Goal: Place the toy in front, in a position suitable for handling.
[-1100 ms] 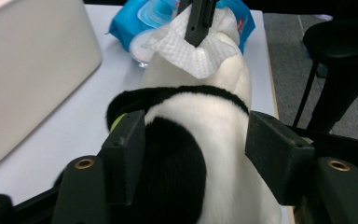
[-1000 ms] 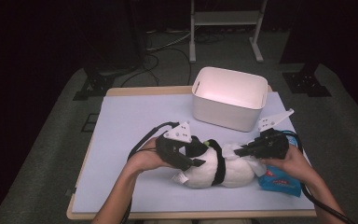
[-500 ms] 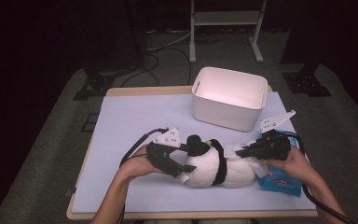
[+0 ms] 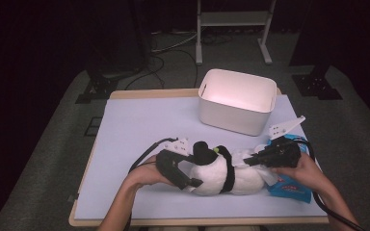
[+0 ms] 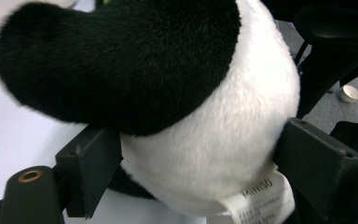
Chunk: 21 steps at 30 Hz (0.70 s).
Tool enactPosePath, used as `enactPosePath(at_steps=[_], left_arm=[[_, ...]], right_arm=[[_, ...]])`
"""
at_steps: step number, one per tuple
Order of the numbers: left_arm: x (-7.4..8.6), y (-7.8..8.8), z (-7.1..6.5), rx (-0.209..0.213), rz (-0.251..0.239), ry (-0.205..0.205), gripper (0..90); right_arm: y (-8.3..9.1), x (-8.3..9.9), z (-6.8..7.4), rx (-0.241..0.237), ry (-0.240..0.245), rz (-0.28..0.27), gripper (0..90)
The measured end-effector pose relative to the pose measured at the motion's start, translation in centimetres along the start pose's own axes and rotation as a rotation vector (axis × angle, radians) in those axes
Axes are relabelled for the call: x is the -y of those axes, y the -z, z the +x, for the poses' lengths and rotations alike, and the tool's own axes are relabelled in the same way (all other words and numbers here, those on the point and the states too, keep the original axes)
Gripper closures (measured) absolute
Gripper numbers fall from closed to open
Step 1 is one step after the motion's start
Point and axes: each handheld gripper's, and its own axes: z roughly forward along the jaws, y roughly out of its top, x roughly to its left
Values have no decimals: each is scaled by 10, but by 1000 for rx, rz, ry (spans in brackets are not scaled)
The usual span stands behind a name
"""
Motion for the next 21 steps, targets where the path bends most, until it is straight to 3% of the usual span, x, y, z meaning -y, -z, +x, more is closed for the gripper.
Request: enactPosePath(at_steps=[4, 9, 13, 15, 21], left_arm=[[1, -1, 0, 12, -25, -5, 211], [-1, 3, -2, -8, -31, -20, 301], [-6, 5, -6, -9, -60, -50, 321], [-10, 5, -9, -25, -49, -72, 322], [-4, 10, -6, -42, -62, -59, 345]], right_arm=[[-1, -1, 2, -6, 2, -3, 858], [-4, -10, 5, 6, 24, -5, 859], [-12, -23, 9, -11, 51, -11, 859], [-22, -31, 14, -5, 83, 31, 858], [-23, -34, 15, -2, 89, 45, 858]])
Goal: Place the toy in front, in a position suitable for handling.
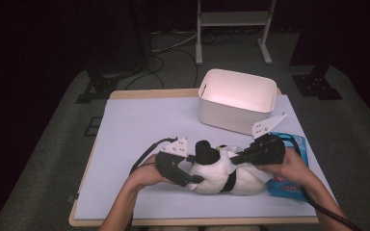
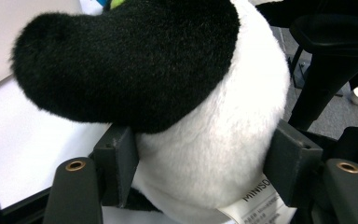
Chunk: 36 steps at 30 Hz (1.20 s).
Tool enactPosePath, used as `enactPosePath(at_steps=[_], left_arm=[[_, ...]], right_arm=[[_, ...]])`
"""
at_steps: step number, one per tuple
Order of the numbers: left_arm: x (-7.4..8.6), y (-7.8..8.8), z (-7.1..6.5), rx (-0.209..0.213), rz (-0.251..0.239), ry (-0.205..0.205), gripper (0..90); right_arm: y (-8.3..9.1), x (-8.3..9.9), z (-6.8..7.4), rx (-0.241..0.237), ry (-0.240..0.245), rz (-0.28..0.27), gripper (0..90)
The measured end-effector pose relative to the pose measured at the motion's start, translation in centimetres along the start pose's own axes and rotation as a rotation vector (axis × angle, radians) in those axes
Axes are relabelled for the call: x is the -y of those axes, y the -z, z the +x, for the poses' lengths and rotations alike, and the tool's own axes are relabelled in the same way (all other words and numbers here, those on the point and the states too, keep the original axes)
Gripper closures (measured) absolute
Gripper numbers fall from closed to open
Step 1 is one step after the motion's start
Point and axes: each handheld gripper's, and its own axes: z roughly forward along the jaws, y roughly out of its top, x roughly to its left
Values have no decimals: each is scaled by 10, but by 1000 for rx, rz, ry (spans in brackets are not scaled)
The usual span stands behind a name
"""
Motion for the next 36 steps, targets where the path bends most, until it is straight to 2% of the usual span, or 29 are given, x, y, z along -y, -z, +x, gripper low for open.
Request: enactPosePath(at_steps=[7, 10, 18, 22, 24, 27, 29, 36], left_arm=[[3, 0, 0, 13, -8, 8, 359], [5, -1, 1, 23, -10, 16, 350], [7, -8, 2, 61, 4, 44, 187], [5, -15, 3, 50, 23, 40, 127], [5, -16, 2, 41, 15, 34, 146], [6, -13, 2, 19, 20, 34, 266], [8, -10, 2, 6, 13, 42, 314], [14, 2, 3, -28, 0, 51, 343]], right_arm=[[8, 8, -1, 9, -19, -11, 857], [10, 9, 0, 15, -6, -9, 857], [7, 13, 0, 18, -12, 7, 858], [3, 11, 0, 16, -9, 10, 858], [1, 9, 1, 16, -6, 16, 858], [-5, 6, 0, 6, 0, 22, 857], [-8, 2, 0, 4, 1, 21, 857], [-17, -14, -1, -9, 20, 14, 857]])
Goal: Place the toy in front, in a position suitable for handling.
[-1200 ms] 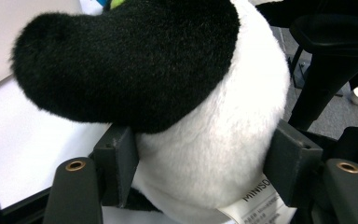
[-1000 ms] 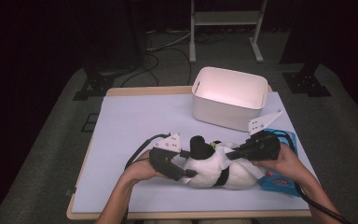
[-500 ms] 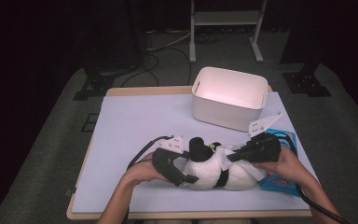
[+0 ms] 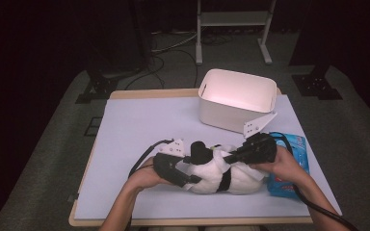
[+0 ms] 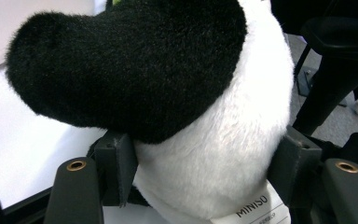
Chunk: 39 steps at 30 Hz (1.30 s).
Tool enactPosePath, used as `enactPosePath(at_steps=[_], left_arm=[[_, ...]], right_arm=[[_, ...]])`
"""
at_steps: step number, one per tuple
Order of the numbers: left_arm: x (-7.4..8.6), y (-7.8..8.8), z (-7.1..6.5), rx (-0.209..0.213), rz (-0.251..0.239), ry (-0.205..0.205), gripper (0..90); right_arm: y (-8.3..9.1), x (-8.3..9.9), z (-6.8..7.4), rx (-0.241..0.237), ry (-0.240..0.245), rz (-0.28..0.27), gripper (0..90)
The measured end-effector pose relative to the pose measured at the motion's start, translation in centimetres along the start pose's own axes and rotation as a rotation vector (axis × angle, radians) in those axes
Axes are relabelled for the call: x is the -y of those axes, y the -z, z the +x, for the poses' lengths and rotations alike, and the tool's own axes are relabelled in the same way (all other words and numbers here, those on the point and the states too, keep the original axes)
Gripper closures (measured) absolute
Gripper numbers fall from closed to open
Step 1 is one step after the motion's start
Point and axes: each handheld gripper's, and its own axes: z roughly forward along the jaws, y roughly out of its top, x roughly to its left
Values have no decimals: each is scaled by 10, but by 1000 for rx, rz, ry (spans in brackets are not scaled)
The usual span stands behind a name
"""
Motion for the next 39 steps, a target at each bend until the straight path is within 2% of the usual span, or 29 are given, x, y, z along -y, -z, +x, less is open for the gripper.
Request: enactPosePath(at_steps=[6, 11, 20, 24, 32, 39], left_arm=[[6, 18, 2, -30, -11, 8, 351], [13, 25, 2, -41, -23, 25, 351], [17, 25, 3, -34, -17, 28, 349], [17, 24, 3, -29, -18, 31, 345], [15, 23, 1, -32, -12, 19, 335], [18, 23, 3, -27, -18, 27, 331]], right_arm=[[-5, -11, 1, -6, 18, 3, 857], [1, -11, 2, 1, 20, 1, 856], [27, 9, 0, 48, -17, -3, 857], [32, 19, -4, 55, -42, -6, 857], [24, 9, -1, 42, -21, -3, 856], [11, -4, 1, 26, 1, 4, 856]])
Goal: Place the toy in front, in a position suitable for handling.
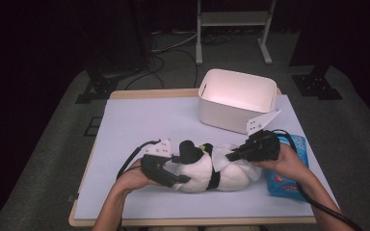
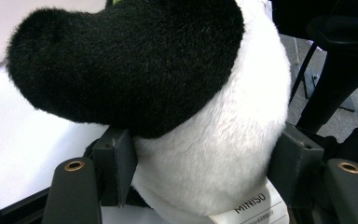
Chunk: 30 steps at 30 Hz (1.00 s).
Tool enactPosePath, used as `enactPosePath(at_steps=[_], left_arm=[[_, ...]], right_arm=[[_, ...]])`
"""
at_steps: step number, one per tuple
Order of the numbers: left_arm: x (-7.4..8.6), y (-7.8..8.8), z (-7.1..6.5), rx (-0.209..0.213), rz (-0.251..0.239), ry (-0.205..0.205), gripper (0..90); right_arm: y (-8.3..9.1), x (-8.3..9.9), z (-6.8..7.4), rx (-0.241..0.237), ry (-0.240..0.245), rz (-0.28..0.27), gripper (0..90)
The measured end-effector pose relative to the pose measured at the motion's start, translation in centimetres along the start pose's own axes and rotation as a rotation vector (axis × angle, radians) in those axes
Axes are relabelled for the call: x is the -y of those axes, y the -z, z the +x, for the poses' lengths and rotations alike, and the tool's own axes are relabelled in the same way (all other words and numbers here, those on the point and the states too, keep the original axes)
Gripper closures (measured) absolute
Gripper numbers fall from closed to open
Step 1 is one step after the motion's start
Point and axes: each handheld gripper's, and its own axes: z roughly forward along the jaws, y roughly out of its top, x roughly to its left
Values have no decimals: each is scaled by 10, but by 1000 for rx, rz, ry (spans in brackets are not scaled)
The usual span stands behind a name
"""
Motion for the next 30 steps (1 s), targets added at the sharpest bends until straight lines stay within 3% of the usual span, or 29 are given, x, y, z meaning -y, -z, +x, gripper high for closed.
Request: enactPosePath(at_steps=[15, 30], left_arm=[[0, -1, 0, 1, -4, -2, 319], [-2, -1, -2, -4, 3, -16, 314]], right_arm=[[28, 35, -11, 40, -76, -33, 856], [1, 1, -6, 6, -19, 9, 856]])
